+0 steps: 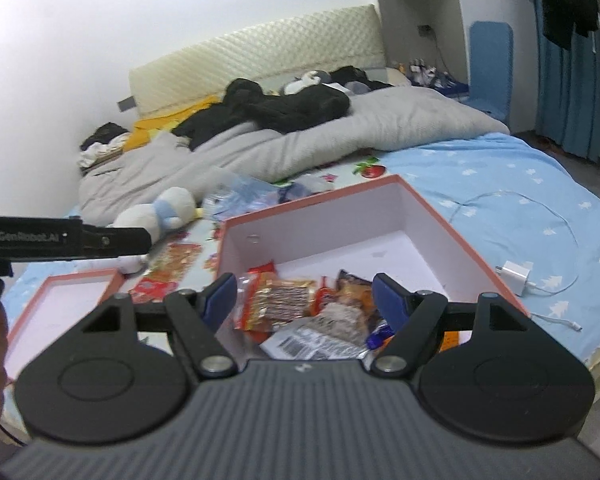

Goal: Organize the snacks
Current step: 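Withdraw both tools from the box back toward the snack pile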

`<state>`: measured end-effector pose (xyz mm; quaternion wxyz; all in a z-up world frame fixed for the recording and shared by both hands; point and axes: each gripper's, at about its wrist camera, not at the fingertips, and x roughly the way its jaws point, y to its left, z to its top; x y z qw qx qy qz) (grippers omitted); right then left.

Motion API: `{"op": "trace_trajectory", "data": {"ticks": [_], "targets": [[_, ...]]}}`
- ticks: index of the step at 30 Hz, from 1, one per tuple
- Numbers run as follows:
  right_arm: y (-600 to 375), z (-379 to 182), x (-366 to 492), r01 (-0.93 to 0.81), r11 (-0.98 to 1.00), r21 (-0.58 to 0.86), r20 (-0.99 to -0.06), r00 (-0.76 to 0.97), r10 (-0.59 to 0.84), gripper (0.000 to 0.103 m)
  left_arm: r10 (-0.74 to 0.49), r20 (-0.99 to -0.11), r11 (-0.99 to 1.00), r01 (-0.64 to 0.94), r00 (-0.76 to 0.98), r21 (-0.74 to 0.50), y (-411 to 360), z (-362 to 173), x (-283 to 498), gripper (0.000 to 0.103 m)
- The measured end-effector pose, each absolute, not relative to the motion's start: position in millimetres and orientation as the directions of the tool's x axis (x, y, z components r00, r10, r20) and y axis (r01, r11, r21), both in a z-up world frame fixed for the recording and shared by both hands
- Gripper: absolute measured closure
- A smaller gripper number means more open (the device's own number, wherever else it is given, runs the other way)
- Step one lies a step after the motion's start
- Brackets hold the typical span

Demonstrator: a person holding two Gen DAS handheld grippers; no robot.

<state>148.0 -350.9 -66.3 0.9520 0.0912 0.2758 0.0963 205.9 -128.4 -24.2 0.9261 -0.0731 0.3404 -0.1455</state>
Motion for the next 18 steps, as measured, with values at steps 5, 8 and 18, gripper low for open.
{"op": "trace_trajectory", "data": {"ticks": [5,8,18], "targets": [[-336,-62,126,-0.185,0.952,0.245,-0.483,0.828,0.285,0.027,-0.281,-0.597,0.959,0.188,0.752,-0.214,-109,-18,166,0.05],[-327,-61,115,-0.21,0.945,0.251,-0.479,0.822,0.31,0.027,-0.265,-0.593,0.961,0.161,0.76,-0.223,-98,-17,144,0.05],[-294,-70,74,-0.308,0.921,0.237,-0.477,0.79,0.386,0.027,-0.185,-0.607,0.976,0.072,0.773,-0.205,-71,-34,75,0.049]]}}
